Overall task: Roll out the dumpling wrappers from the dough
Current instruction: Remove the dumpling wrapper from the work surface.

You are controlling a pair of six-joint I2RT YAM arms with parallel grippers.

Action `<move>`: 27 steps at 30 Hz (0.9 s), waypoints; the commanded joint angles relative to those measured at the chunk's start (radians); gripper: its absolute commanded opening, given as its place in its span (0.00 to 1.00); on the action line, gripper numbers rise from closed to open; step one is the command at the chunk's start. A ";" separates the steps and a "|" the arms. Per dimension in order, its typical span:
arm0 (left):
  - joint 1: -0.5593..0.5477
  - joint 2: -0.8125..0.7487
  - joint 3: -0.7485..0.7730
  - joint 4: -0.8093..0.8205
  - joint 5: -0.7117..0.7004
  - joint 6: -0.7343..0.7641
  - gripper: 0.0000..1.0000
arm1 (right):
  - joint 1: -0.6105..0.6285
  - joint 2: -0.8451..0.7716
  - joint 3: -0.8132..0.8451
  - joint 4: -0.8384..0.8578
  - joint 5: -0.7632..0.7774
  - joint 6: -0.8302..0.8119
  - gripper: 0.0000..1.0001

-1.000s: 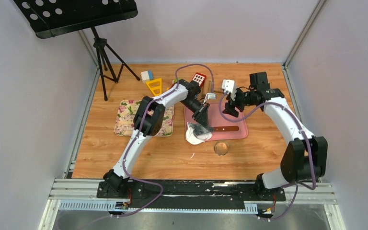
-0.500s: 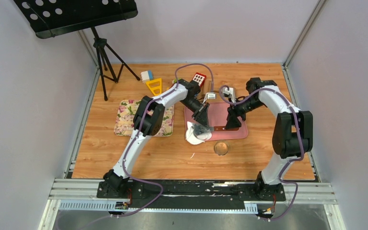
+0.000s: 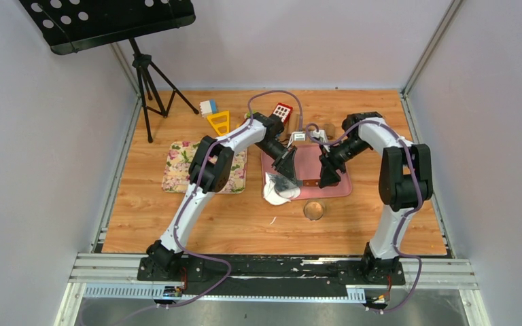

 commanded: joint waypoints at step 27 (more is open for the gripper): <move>0.051 -0.176 -0.065 0.347 0.016 -0.325 0.57 | 0.050 0.143 0.122 -0.287 0.041 -0.203 0.00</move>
